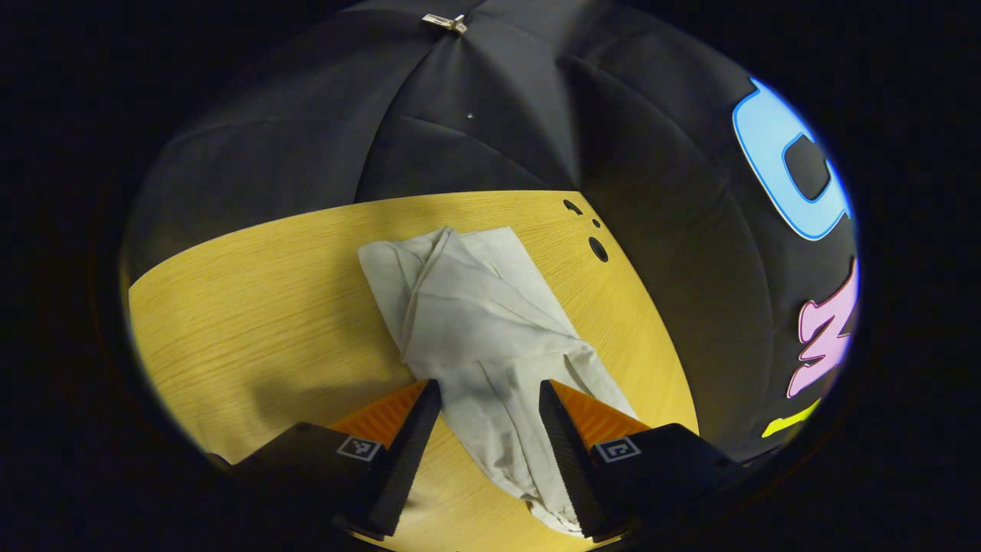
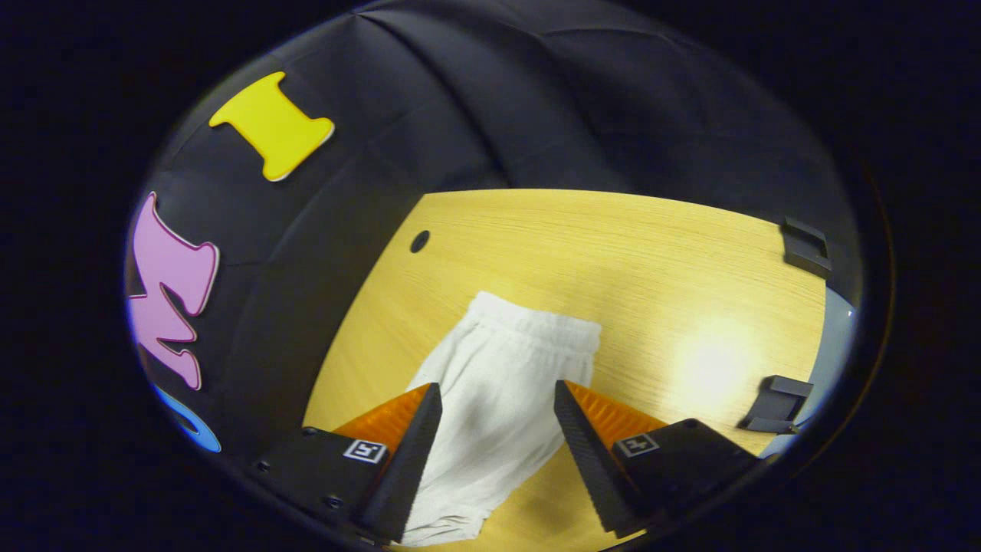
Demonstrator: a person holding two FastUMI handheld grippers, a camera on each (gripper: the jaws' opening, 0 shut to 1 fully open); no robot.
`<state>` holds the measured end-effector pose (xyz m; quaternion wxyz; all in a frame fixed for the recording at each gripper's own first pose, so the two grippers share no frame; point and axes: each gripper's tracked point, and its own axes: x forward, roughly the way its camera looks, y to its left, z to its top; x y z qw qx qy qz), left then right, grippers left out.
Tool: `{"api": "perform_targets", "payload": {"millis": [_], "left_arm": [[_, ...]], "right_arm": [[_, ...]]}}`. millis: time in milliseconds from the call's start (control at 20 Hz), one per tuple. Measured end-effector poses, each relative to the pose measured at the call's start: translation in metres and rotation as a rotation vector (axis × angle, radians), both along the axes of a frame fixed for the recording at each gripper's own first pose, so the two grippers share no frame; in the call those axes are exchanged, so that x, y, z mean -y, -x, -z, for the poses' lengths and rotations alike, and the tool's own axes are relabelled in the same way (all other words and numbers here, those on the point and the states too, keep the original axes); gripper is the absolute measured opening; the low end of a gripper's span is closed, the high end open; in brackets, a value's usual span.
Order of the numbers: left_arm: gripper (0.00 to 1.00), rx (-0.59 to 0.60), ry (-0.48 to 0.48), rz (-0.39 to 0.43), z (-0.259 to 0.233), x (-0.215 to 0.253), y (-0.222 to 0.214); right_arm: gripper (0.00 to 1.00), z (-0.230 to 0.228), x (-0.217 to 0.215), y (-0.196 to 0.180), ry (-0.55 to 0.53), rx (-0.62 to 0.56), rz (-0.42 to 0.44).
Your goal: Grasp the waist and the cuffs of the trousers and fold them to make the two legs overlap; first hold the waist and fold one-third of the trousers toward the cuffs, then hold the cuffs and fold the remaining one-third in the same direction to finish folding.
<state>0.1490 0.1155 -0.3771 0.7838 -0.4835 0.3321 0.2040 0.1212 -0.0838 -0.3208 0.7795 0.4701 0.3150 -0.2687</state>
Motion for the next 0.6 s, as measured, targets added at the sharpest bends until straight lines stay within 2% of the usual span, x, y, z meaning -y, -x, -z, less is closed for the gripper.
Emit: {"api": "perform_targets", "payload": {"millis": [50,300,500,600], "left_arm": [[0.86,-0.001,0.000,0.000,0.000,-0.001,0.000],[0.86,0.001,0.004,0.005,-0.001,0.000,0.000],[0.86,0.001,0.010,0.007,-0.001,0.000,0.001],[0.86,0.001,0.014,0.006,-0.002,0.000,0.001]], "right_arm": [[0.95,0.003,0.005,0.007,0.005,-0.024,0.016],[0.96,0.042,0.007,0.005,-0.029,-0.126,0.042],[0.96,0.049,0.000,-0.026,-0.055,-0.093,0.050],[0.94,0.056,0.001,-0.029,-0.036,-0.102,0.068]]}}
